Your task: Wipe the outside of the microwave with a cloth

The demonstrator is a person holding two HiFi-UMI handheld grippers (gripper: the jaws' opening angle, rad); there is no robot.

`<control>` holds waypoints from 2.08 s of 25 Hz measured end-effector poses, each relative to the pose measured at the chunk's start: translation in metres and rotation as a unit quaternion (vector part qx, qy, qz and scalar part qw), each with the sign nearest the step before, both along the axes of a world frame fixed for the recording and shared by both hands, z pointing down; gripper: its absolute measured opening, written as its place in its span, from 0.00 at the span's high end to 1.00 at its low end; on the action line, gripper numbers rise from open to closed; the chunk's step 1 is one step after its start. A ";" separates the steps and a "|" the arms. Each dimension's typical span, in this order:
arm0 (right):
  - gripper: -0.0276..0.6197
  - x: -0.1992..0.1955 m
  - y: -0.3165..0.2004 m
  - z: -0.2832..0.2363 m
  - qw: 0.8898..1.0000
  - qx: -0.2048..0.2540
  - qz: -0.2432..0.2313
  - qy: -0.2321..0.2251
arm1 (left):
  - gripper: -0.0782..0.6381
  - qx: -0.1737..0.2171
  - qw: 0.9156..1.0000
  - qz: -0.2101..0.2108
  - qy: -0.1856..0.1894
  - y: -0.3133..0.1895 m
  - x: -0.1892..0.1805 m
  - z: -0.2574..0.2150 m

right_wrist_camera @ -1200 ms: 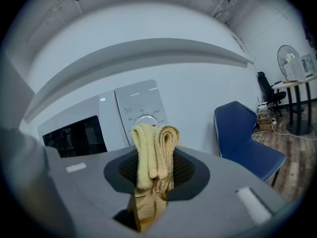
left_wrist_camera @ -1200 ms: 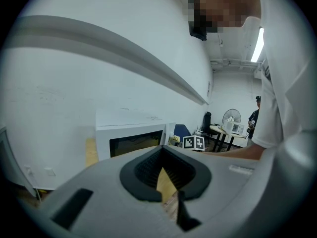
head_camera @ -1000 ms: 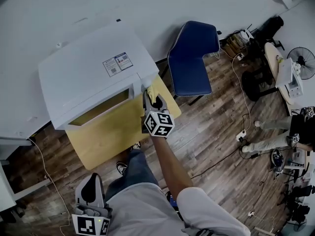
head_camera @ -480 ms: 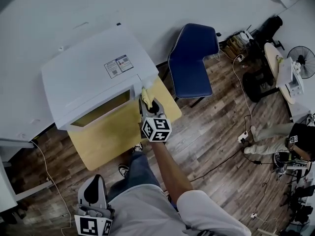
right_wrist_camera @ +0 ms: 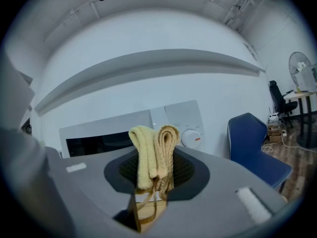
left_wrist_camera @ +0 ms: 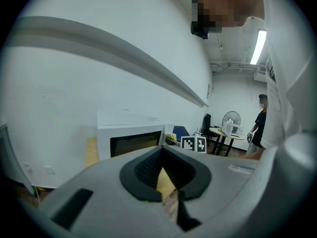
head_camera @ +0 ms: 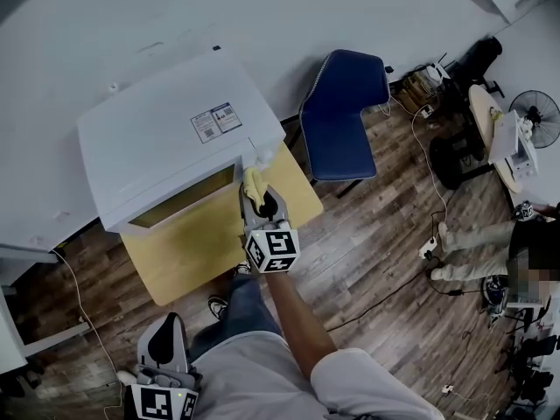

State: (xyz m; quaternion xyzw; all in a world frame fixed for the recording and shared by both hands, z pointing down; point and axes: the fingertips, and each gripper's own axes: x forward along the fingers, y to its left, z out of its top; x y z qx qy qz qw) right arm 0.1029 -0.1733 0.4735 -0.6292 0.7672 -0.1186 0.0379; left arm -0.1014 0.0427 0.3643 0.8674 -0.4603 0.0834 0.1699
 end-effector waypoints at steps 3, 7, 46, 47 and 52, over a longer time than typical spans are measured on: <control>0.78 -0.008 0.001 -0.002 1.000 0.005 -0.007 0.005 | 0.90 0.000 1.000 -0.001 0.000 0.000 -0.002 -0.001; 0.78 -0.021 0.004 -0.003 0.999 0.005 -0.029 0.017 | 0.90 -0.006 1.000 -0.003 0.001 0.001 -0.003 0.001; 0.78 -0.124 0.007 0.030 0.989 -0.025 -0.143 -0.039 | 0.90 -0.009 0.998 -0.065 -0.012 0.008 -0.051 0.011; 0.78 -0.128 0.009 0.030 0.987 -0.024 -0.151 -0.037 | 0.90 -0.010 0.998 -0.067 -0.013 0.008 -0.053 0.012; 0.78 -0.161 0.017 0.032 0.979 -0.019 -0.201 -0.014 | 0.90 -0.014 0.997 -0.078 -0.014 0.011 -0.065 0.015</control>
